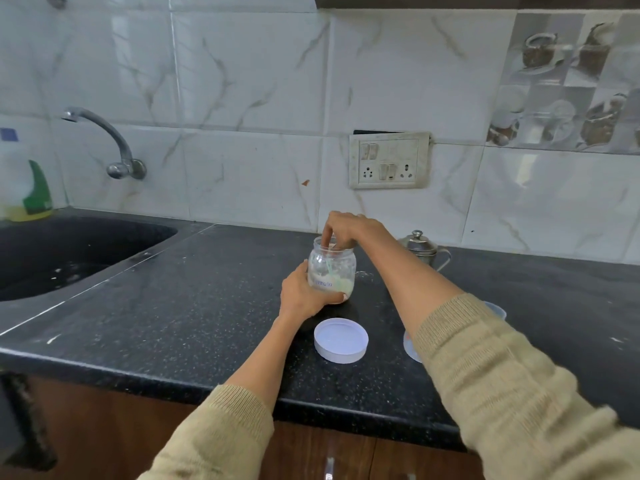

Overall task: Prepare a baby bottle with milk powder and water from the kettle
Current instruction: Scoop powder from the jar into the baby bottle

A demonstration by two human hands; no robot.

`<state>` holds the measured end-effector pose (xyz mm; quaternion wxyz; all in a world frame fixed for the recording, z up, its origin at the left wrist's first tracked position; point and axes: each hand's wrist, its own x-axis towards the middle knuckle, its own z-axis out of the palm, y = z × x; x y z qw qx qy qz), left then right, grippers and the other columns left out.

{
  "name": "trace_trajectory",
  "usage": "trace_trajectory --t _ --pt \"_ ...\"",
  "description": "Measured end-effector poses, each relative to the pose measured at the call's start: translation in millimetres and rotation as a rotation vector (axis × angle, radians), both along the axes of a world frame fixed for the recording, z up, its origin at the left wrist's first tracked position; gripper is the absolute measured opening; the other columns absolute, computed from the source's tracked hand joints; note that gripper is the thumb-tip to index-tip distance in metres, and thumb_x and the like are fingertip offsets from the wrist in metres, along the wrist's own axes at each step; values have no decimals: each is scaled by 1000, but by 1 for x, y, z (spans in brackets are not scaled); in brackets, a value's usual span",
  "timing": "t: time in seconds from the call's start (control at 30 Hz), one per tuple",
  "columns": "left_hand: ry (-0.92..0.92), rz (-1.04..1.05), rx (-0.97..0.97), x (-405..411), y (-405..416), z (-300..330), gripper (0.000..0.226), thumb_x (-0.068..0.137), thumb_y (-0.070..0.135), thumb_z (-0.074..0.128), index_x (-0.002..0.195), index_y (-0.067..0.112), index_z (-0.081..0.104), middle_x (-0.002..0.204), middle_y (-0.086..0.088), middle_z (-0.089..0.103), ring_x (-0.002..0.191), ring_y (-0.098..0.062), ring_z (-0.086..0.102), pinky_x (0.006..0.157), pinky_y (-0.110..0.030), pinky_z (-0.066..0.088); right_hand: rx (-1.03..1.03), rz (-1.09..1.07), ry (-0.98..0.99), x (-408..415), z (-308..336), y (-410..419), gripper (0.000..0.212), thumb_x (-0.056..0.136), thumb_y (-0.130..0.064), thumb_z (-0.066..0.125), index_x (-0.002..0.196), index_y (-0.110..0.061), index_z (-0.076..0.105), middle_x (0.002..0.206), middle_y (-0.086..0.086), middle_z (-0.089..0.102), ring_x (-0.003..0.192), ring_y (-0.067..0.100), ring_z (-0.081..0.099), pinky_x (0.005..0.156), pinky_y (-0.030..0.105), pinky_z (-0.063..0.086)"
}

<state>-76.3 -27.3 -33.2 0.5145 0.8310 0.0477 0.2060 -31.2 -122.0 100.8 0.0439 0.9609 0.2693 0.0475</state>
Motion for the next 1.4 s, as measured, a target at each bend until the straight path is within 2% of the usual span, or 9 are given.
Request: trace_trajectory --t 0.1,0.23,0.43,0.6,0.83,1.07,1.23,1.33,1.4 --pt "4 -21 0 -2 4 0 87 45 37 89 120 21 50 108 4 62 95 -14 59 82 -28 49 -119 -14 -23 1 0 -4 41 85 -22 66 122 -38 60 125 2 38 117 23 38 91 34 33" --pt "-16 -73 15 -5 7 -2 90 44 34 90 122 23 48 103 8 60 91 -10 58 73 -21 43 -167 -57 -19 4 -7 -11 45 85 -31 65 129 -32 56 131 7 33 122 27 33 95 36 32" --pt "-50 -66 4 -6 6 -4 91 42 35 91 122 24 48 93 16 54 85 -4 54 61 -8 36 -190 -35 -144 5 1 -20 28 82 -39 68 106 -25 69 130 4 37 121 25 32 100 35 28" --pt "-49 -50 -15 -6 7 -4 92 42 36 91 122 22 49 95 14 55 84 -4 54 61 -8 36 -164 -39 -163 -4 12 -14 33 75 -42 73 100 -21 70 129 2 37 122 25 29 103 39 25" --pt "-56 -70 -5 -9 2 -5 92 41 40 90 122 22 49 101 10 59 92 -9 58 71 -18 42 -208 -57 -156 -4 -4 -5 26 89 -26 57 112 -15 62 136 5 33 126 28 26 110 44 18" --pt "-71 -83 8 -9 3 -6 93 41 38 90 123 22 48 100 11 58 91 -8 58 70 -16 42 -276 135 -301 -13 -4 -2 21 92 -17 50 105 -19 67 116 1 64 104 21 59 95 33 34" --pt "-65 -71 -1 -10 5 -7 92 41 38 90 121 23 48 96 14 57 89 -7 58 67 -14 40 -261 208 -442 -13 -11 -4 29 95 -20 43 109 -20 69 108 5 67 92 27 64 74 33 45" --pt "-59 -64 7 -10 5 -6 93 41 39 90 122 23 48 95 14 56 86 -6 57 66 -13 40 -219 201 -463 -10 -13 -8 29 94 -25 44 102 -26 71 100 2 69 79 24 62 61 31 39" --pt "-61 -58 8 -10 5 -6 93 40 39 90 122 23 48 94 15 56 84 -5 56 63 -10 38 -115 175 -389 -6 -16 -13 26 91 -28 47 99 -31 72 100 -1 69 80 21 60 61 31 38"
